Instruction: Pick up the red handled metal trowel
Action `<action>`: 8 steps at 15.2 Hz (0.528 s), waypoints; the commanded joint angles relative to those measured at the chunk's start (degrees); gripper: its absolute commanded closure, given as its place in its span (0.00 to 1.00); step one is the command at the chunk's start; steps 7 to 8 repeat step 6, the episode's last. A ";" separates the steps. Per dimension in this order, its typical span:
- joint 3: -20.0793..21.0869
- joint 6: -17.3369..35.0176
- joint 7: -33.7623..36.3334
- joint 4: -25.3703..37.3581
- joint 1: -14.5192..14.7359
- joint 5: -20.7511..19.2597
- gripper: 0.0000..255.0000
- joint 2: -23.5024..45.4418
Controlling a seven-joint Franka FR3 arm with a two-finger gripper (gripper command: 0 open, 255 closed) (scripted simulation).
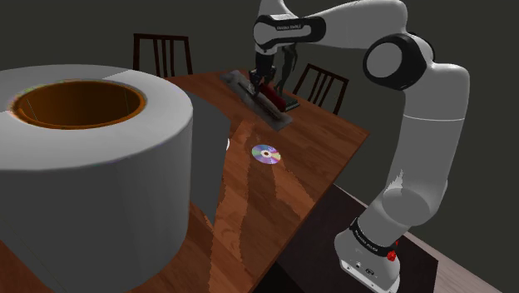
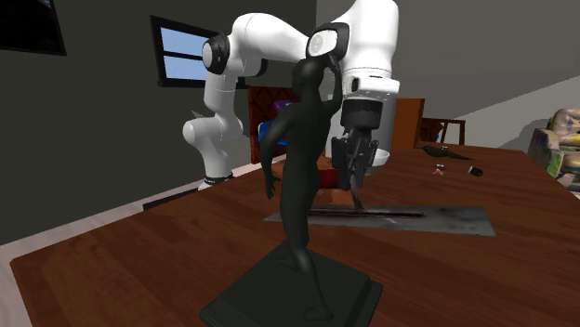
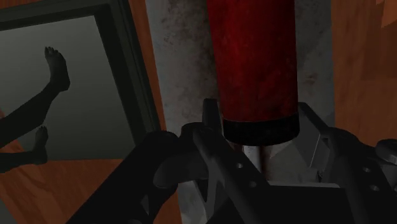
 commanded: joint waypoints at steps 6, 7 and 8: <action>0.02 -3.92 -0.53 3.90 0.06 0.15 1.00 -0.09; 0.02 -3.92 -0.53 3.90 0.06 0.15 1.00 -0.09; 0.02 -3.92 -0.53 3.90 0.06 0.15 1.00 -0.09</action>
